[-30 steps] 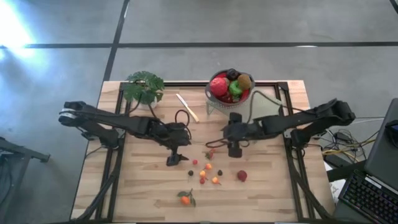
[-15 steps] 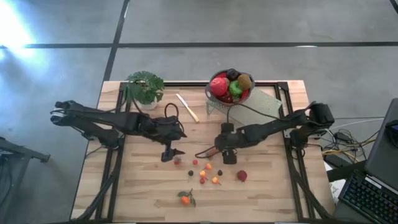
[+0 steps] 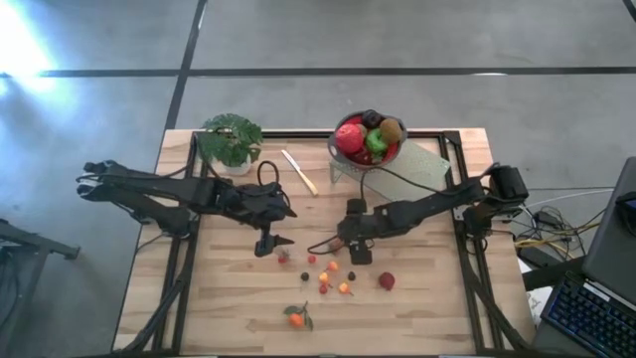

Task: Pick & Place Fruit
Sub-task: Put the orange pear into the red gray colander on the shelf

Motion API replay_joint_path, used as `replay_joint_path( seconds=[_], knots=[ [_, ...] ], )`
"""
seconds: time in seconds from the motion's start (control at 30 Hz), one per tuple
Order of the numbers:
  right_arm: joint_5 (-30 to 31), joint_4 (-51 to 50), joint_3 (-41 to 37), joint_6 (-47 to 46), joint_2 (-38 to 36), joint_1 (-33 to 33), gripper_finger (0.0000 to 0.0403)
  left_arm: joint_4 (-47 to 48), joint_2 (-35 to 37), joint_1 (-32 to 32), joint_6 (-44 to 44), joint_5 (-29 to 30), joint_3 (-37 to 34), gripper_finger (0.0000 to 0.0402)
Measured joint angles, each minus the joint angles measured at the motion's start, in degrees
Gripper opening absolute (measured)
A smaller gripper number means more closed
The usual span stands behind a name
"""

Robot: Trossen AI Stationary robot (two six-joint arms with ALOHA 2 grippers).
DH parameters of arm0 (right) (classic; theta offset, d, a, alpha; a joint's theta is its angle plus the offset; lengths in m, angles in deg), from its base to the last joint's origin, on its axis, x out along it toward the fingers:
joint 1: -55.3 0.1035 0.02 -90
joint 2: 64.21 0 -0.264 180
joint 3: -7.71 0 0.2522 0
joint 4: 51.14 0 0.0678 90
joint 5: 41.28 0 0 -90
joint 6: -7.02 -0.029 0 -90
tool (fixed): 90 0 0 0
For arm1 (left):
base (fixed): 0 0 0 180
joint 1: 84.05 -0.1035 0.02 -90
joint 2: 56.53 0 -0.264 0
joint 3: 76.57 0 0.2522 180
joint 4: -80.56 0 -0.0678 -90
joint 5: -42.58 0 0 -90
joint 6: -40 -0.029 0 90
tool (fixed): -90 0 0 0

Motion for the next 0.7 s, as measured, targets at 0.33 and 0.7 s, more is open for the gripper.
replay_joint_path(
  seconds=[0.33, 0.7],
  knots=[
    [0.02, 4.34, -1.16, 0.53, 3.98, -0.04, 0.0265, 0.05, 0.01, 0.02, 1.77, -0.03, -0.04, 0.036],
    [0.13, 5.2, -0.81, 0.58, 7.65, 0.0, 0.0216, 0.45, 0.02, 0.02, 1.93, -0.05, -0.04, 0.036]
  ],
)
